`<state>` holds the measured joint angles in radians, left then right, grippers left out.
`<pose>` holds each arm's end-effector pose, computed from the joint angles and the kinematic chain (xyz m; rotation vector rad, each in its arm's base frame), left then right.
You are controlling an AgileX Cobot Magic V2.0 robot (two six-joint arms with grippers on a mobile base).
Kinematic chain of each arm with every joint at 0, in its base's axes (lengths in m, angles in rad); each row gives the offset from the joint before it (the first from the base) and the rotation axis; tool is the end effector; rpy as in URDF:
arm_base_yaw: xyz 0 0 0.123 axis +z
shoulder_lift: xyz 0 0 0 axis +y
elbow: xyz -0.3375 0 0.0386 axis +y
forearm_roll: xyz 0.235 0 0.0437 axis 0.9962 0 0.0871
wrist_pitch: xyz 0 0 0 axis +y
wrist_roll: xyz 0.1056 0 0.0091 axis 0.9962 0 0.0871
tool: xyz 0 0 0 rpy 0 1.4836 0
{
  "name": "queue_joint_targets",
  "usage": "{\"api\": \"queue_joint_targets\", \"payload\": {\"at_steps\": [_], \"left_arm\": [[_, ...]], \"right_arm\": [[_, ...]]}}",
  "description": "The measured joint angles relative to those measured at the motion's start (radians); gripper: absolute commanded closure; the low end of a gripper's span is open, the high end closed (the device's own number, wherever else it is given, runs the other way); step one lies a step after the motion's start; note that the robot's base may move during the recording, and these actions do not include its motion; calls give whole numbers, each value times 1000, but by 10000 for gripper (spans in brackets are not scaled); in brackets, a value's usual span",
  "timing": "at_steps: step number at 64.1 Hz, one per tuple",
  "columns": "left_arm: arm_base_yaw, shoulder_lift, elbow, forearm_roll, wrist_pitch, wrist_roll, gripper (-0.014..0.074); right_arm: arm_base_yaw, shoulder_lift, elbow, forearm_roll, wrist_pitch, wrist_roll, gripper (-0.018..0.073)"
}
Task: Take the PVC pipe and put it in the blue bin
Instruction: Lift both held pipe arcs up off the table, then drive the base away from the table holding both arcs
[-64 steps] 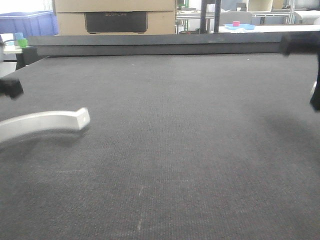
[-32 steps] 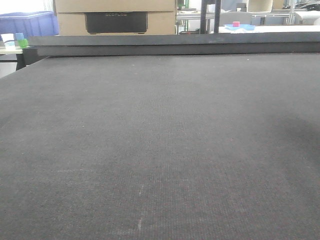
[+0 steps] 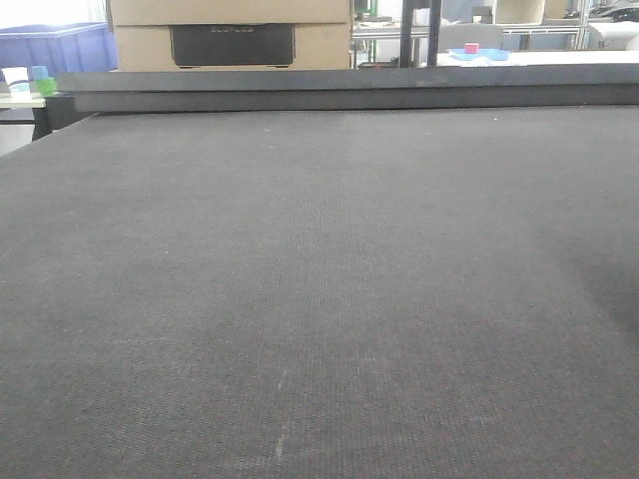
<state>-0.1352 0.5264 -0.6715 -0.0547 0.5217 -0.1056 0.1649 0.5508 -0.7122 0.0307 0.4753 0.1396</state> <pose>0.0544 -0.0103 0.3729 0.0023 1.8655 -0.2250 0.0597 0.0115 0.3895 -0.0083 1.8042 0.2496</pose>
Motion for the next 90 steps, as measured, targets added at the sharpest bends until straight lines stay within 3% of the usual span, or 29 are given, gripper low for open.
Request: {"api": "queue_joint_targets", "payload": {"at_steps": [11,19,32,90], "left_arm": [[0,-62,4,4,-81,0,707],[0,-68,4,55,-115,0,707],[0,-70,4,86,-117,0,707],[0,-70,5,88,-124,0,707]], "right_arm": [[0,-100,0,0,-20,0,727],[0,-136,0,-2,-22,0,727],[0,-145,0,-2,-24,0,727],[0,-145,0,-2,-26,0,727]]}}
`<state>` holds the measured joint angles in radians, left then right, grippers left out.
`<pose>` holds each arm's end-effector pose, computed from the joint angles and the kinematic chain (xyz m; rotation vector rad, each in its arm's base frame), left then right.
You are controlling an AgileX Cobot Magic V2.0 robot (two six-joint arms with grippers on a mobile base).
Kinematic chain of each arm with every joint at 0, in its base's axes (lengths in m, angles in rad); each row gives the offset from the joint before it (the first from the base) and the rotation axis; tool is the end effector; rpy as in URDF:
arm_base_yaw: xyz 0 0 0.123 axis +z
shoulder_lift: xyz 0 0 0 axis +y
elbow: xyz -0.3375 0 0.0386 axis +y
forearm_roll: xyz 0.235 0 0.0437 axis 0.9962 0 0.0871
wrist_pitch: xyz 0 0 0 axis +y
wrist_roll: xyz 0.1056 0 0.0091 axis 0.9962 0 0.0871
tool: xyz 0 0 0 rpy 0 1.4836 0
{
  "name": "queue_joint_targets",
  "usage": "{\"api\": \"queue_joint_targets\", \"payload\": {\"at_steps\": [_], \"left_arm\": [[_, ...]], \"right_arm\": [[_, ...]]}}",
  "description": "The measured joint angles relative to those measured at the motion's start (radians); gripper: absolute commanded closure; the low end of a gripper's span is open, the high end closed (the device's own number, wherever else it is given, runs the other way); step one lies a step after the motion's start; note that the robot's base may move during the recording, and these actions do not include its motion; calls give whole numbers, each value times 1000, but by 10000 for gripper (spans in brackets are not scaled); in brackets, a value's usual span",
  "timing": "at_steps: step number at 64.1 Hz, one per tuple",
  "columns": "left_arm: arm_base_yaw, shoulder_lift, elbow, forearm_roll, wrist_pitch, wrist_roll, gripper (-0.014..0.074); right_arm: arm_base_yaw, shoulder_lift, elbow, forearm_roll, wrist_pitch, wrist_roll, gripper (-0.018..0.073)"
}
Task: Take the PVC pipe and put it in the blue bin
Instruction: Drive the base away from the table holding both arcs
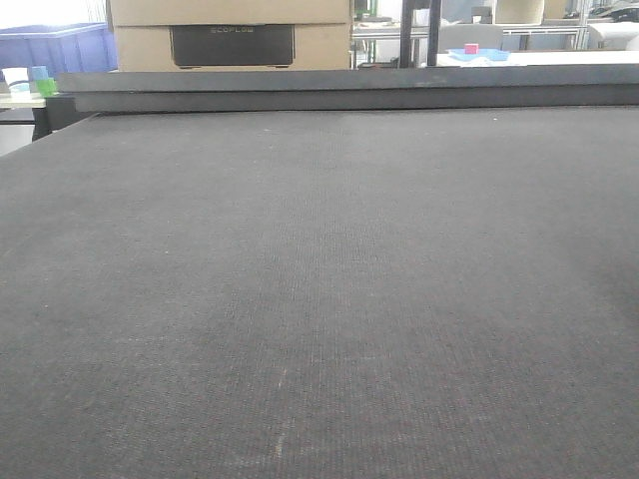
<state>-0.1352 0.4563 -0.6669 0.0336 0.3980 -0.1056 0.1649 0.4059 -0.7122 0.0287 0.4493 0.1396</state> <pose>0.0400 -0.0040 0.3875 0.0408 1.6724 -0.1477 0.0213 0.0049 0.3982 -0.0092 1.6329 0.2640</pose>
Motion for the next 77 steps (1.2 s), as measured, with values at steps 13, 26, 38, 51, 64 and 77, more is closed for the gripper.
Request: {"api": "queue_joint_targets", "payload": {"at_steps": [13,26,38,51,64,77], "left_arm": [[0,0,0,0,0,0,707],[0,0,0,0,0,0,707],[0,0,0,0,0,0,707],[0,-1,0,3,0,0,707],[0,-1,0,3,0,0,707],[0,-1,0,3,0,0,707]], "right_arm": [[0,0,0,0,0,0,727],[0,0,0,0,0,0,727],[0,0,0,0,0,0,727],[0,0,0,0,0,0,727],[0,0,0,0,0,0,727],[0,0,0,0,0,0,727]]}}
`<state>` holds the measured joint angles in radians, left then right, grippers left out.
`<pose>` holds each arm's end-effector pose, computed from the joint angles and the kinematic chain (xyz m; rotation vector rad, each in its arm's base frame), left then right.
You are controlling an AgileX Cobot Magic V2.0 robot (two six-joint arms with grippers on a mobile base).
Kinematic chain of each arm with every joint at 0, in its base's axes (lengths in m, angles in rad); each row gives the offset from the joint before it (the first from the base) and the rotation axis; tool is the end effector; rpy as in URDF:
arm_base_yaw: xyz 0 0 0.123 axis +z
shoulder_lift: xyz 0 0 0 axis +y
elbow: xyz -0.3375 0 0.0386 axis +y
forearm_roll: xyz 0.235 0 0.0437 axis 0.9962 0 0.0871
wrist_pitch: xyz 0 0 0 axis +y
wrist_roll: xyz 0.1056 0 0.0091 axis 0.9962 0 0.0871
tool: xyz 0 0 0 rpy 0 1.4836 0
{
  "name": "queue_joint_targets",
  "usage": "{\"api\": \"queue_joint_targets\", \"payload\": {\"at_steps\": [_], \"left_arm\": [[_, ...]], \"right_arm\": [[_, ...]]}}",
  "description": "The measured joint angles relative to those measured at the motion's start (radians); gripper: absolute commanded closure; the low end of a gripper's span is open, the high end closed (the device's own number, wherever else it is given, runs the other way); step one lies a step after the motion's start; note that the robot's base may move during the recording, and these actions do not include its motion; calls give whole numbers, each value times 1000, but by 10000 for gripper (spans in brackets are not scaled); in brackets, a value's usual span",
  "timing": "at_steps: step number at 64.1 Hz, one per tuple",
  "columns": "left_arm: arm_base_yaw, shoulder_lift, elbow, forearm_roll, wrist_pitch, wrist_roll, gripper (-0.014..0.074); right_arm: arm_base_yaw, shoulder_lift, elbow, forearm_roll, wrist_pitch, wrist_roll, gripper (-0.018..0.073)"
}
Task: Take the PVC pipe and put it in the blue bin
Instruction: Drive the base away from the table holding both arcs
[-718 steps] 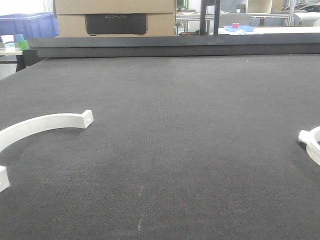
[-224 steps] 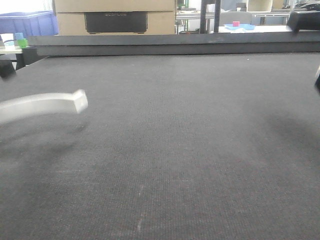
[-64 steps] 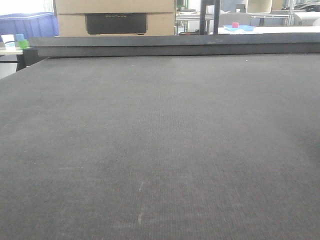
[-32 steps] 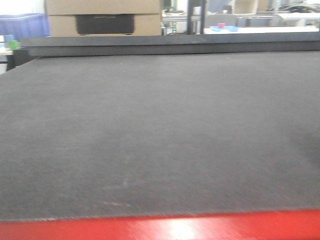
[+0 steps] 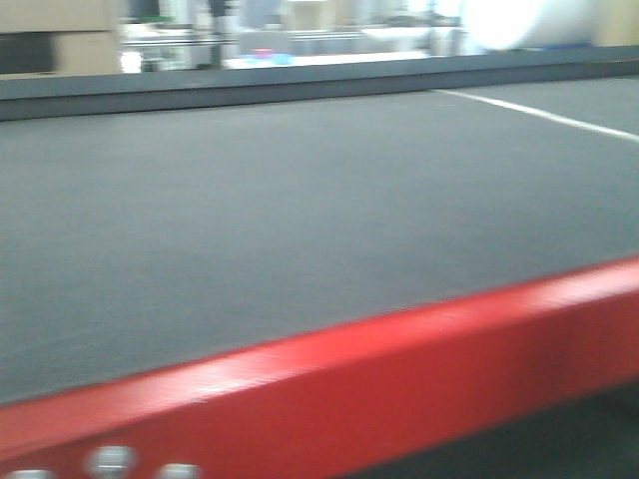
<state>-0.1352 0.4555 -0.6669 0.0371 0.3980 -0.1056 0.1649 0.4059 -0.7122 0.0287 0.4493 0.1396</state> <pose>0.0398 -0.0039 0.3875 0.0425 1.6714 -0.1441 0.0213 0.0049 0.3982 -0.0092 1.6329 0.2640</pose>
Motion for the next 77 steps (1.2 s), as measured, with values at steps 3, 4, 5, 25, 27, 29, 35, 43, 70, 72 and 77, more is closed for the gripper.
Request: {"api": "queue_joint_targets", "payload": {"at_steps": [3,4,5,25,27,29,35,43,70,72,77], "left_arm": [[0,0,0,0,0,0,707],[0,0,0,0,0,0,707],[0,0,0,0,0,0,707],[0,0,0,0,0,0,707],[0,0,0,0,0,0,707],[0,0,0,0,0,0,707],[0,0,0,0,0,0,707],[0,0,0,0,0,0,707],[0,0,0,0,0,0,707],[0,0,0,0,0,0,707],[0,0,0,0,0,0,707]], "right_arm": [[0,0,0,0,0,0,727],[0,0,0,0,0,0,727],[0,0,0,0,0,0,727],[0,0,0,0,0,0,727],[0,0,0,0,0,0,727],[0,0,0,0,0,0,727],[0,0,0,0,0,0,727],[0,0,0,0,0,0,727],[0,0,0,0,0,0,727],[0,0,0,0,0,0,727],[0,0,0,0,0,0,727]]}}
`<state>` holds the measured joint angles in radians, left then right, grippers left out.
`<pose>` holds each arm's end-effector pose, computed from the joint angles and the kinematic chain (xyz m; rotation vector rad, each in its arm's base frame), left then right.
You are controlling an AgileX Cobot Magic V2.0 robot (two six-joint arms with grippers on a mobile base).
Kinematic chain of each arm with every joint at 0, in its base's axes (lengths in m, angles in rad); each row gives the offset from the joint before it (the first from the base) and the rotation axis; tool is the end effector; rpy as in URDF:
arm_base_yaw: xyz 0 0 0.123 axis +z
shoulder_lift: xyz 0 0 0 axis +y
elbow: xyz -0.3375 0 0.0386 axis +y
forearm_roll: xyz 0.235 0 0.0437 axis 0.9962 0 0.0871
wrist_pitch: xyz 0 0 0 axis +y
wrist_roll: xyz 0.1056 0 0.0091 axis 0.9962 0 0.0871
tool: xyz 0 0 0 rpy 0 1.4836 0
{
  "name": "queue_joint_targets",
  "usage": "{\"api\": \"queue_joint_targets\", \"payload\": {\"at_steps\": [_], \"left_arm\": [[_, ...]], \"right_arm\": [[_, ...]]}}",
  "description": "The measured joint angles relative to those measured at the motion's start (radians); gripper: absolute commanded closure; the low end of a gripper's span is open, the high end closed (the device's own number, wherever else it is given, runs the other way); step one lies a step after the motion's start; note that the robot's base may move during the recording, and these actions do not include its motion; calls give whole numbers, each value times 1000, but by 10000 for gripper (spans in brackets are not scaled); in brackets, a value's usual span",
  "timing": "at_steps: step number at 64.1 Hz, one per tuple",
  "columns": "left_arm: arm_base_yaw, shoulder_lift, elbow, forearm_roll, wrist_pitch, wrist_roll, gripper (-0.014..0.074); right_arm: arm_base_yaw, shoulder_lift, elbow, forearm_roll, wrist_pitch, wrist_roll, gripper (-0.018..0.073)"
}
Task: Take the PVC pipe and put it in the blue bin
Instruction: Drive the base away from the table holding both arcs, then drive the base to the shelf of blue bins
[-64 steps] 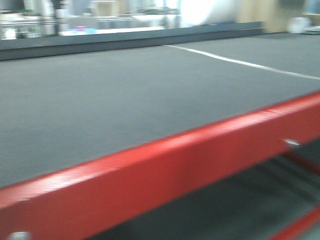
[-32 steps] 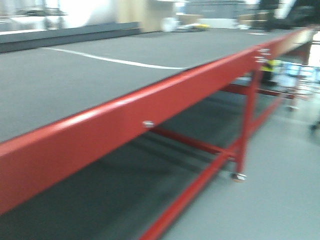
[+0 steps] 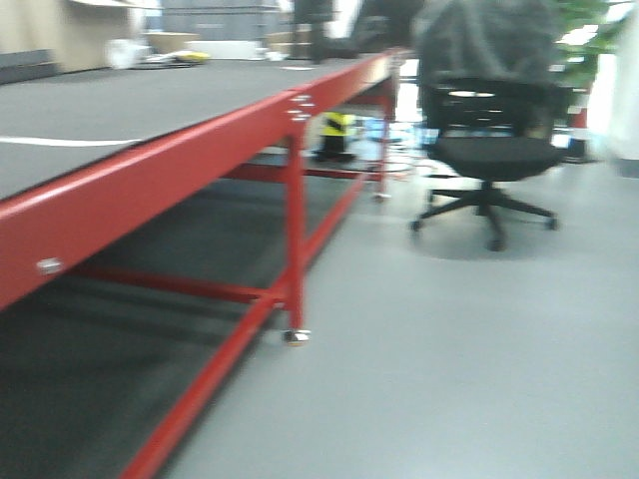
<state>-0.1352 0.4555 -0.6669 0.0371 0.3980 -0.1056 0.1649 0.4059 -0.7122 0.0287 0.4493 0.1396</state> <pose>0.0398 -0.0039 0.3875 0.0425 1.6714 -0.1441 0.0213 0.0049 0.3982 -0.0092 1.6329 0.2640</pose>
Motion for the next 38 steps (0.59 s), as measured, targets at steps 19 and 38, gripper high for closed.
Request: {"api": "queue_joint_targets", "payload": {"at_steps": [19,38], "left_arm": [[0,0,0,0,0,0,707],[0,0,0,0,0,0,707]], "right_arm": [[0,0,0,0,0,0,727],[0,0,0,0,0,0,727]]}}
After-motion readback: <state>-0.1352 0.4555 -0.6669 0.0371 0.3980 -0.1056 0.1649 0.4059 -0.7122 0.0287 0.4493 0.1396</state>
